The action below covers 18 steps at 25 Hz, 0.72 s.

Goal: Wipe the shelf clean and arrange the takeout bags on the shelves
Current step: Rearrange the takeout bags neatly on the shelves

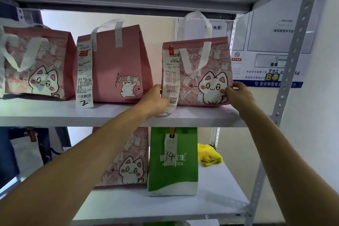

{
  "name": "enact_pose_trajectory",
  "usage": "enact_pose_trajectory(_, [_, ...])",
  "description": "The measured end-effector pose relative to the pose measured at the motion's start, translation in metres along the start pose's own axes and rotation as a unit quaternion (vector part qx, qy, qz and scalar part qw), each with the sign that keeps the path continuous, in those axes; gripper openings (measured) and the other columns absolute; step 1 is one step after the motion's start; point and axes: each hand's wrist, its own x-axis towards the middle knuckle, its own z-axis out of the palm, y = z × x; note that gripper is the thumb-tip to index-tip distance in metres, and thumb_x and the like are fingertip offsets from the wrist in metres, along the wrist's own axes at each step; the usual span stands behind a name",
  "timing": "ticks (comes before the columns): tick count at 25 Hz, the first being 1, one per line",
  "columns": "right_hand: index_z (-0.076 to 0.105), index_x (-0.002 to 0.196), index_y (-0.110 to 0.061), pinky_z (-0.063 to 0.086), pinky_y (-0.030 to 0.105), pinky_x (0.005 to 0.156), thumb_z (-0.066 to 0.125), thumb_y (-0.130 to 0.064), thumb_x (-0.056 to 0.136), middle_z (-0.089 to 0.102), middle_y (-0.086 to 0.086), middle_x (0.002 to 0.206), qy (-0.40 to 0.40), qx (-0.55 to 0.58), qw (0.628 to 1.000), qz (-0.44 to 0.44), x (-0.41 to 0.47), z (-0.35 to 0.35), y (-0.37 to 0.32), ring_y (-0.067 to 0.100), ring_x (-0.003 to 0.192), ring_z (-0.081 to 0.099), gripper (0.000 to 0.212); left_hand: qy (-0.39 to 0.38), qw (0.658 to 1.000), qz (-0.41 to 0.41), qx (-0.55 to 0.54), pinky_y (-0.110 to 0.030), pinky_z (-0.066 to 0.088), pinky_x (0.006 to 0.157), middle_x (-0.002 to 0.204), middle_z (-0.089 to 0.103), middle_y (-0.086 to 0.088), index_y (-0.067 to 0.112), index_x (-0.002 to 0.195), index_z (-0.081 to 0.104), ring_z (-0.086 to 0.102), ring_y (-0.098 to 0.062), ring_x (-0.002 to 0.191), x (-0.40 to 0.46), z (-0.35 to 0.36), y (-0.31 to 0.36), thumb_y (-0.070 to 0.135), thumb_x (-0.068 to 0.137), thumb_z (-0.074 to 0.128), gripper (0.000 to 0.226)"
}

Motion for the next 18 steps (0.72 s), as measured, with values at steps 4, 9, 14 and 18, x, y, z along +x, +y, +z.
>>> enact_pose_trajectory(4, [0.05, 0.139, -0.016, 0.049, 0.043, 0.101, 0.063, -0.032, 0.096, 0.062, 0.005, 0.135, 0.005, -0.066, 0.996, -0.053, -0.021, -0.006, 0.004, 0.024, 0.119, 0.059, 0.048, 0.007, 1.0, 0.011, 0.011, -0.037, 0.051, 0.1, 0.147, 0.051, -0.002, 0.02, 0.151, 0.031, 0.059, -0.022, 0.12, -0.016, 0.0, 0.001, 0.014, 0.099, 0.052, 0.056])
enact_pose_trajectory(9, [0.05, 0.139, -0.018, 0.046, 0.042, 0.101, 0.059, -0.034, 0.097, 0.06, 0.004, 0.137, 0.043, -0.084, 0.986, -0.14, -0.063, -0.014, 0.021, 0.024, 0.126, 0.055, 0.045, 0.035, 0.994, 0.093, 0.05, -0.029, 0.048, 0.097, 0.152, 0.041, -0.003, 0.024, 0.152, 0.03, 0.048, -0.018, 0.128, -0.061, 0.006, -0.013, 0.016, 0.098, 0.054, 0.06])
enact_pose_trajectory(14, [0.056, 0.135, -0.018, 0.047, 0.039, 0.103, 0.058, -0.014, 0.095, 0.063, 0.005, 0.133, 0.047, -0.049, 0.98, -0.189, -0.123, -0.005, 0.038, 0.021, 0.122, 0.058, 0.04, 0.075, 0.979, 0.171, 0.075, -0.036, 0.033, 0.114, 0.152, 0.037, 0.002, 0.022, 0.144, 0.043, 0.031, -0.005, 0.128, -0.116, 0.017, -0.03, 0.016, 0.098, 0.055, 0.048])
enact_pose_trajectory(18, [0.059, 0.131, -0.027, 0.04, 0.027, 0.099, 0.059, -0.018, 0.096, 0.066, -0.003, 0.128, 0.037, -0.037, 0.976, -0.211, -0.173, 0.011, 0.056, 0.011, 0.118, 0.058, 0.036, 0.083, 0.977, 0.178, 0.088, -0.004, 0.033, 0.094, 0.146, 0.041, 0.006, 0.024, 0.139, 0.045, 0.035, -0.001, 0.123, -0.152, 0.024, -0.047, 0.02, 0.099, 0.054, 0.042])
